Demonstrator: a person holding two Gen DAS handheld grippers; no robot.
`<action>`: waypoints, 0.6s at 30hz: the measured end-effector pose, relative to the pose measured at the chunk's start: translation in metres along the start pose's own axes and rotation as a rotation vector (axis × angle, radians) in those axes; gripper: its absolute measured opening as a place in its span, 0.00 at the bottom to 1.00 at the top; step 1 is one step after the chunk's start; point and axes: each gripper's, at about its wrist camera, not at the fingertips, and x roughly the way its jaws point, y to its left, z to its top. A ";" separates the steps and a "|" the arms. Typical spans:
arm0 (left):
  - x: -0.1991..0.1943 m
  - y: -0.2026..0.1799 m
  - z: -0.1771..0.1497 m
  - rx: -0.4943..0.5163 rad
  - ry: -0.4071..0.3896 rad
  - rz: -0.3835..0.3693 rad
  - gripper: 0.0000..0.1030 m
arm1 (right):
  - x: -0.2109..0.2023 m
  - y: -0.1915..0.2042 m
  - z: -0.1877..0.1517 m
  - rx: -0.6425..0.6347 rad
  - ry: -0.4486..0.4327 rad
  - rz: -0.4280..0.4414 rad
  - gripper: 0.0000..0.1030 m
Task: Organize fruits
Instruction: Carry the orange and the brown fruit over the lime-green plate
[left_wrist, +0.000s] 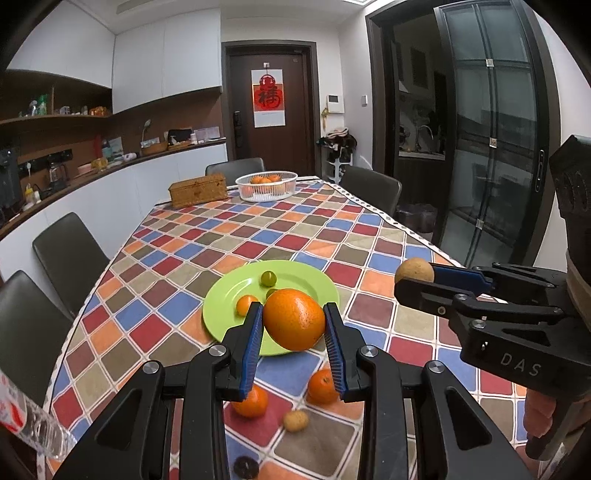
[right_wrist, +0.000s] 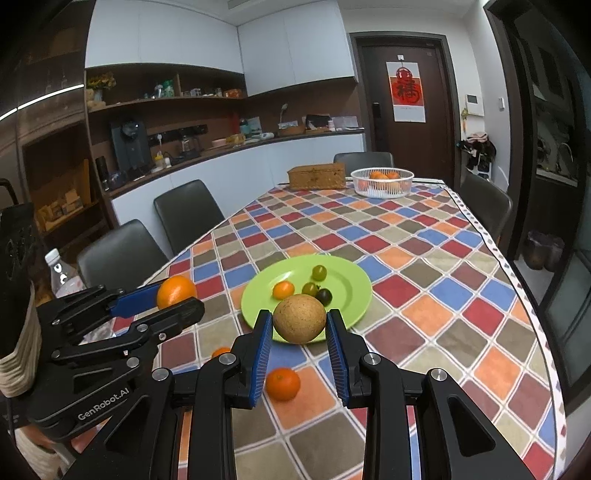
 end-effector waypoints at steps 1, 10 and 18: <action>0.003 0.001 0.001 -0.001 0.004 -0.001 0.31 | 0.002 0.000 0.001 -0.003 0.001 -0.002 0.30; 0.040 0.018 0.012 0.002 0.055 -0.011 0.31 | 0.037 -0.005 0.017 0.002 0.034 0.000 0.30; 0.088 0.041 0.017 -0.041 0.166 -0.080 0.31 | 0.090 -0.019 0.029 0.048 0.134 0.053 0.30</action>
